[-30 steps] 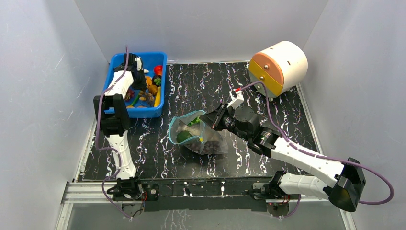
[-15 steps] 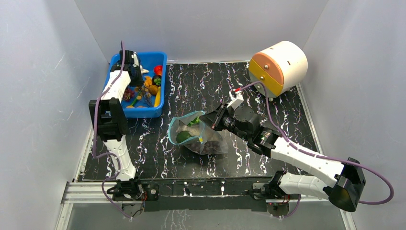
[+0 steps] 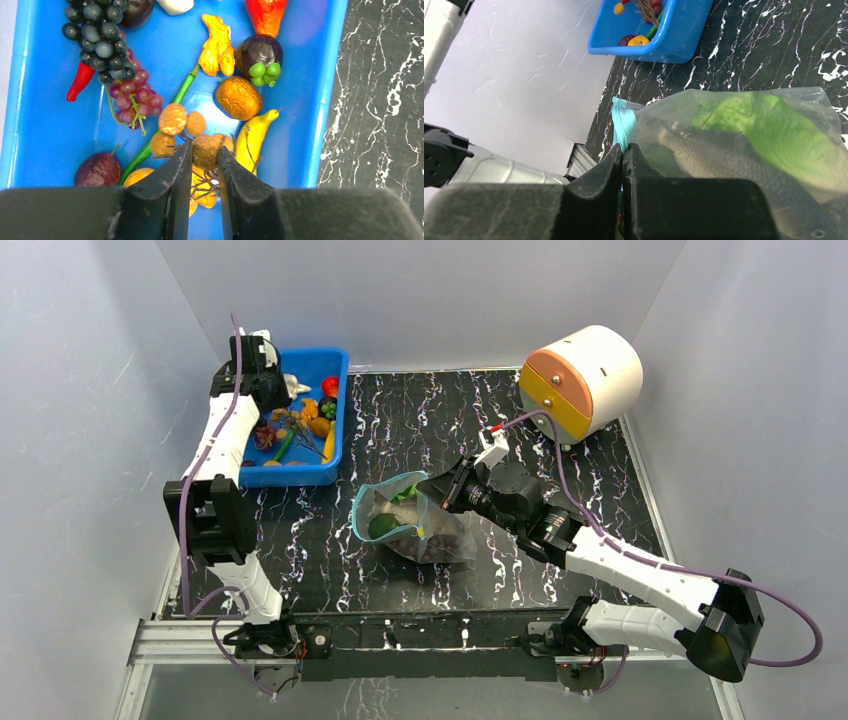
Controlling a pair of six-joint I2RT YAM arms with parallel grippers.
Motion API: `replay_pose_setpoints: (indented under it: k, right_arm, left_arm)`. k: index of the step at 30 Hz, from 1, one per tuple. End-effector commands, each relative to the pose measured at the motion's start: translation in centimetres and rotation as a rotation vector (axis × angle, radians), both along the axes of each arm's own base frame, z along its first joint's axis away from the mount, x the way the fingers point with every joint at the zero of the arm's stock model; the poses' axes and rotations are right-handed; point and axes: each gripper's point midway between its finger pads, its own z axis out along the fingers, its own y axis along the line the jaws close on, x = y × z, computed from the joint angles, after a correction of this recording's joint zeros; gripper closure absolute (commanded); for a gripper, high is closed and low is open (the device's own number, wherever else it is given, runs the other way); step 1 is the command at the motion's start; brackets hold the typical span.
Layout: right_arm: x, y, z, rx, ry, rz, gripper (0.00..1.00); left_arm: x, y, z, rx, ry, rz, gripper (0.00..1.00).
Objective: Place the food in the zip-top bag and seal the zipper
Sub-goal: Pick up the fake fruit from the bin, then place the fake fruit in the zipper food storage bag.
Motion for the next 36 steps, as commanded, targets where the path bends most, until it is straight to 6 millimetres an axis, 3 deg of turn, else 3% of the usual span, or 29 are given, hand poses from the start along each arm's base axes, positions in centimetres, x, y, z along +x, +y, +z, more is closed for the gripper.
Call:
replay_pose_setpoints:
  k: [1, 15, 25, 29, 36]
  right_arm:
    - [0.4, -0.3, 4.9, 0.102, -0.070, -0.032, 1.00]
    - [1.0, 0.0, 4.6, 0.103, -0.036, -0.059, 1.00]
    - [1.8, 0.2, 5.2, 0.129, -0.024, -0.092, 1.00]
    - [2.4, 0.3, 5.3, 0.162, 0.001, -0.127, 1.00]
    - [4.2, 1.6, 5.0, 0.184, 0.045, -0.170, 1.00]
  left_arm:
    - [-1.4, -0.9, 2.9, -0.013, -0.061, -0.015, 0.91]
    - [-5.0, -2.3, 12.4, -0.051, -0.262, -0.071, 0.92]
    - [-9.1, -6.7, 18.0, -0.264, -0.418, -0.202, 0.93]
    - [-10.6, -8.2, 19.2, -0.327, -0.446, -0.260, 0.93]
    - [-12.2, -11.5, 19.7, -0.471, -0.431, -0.375, 0.93]
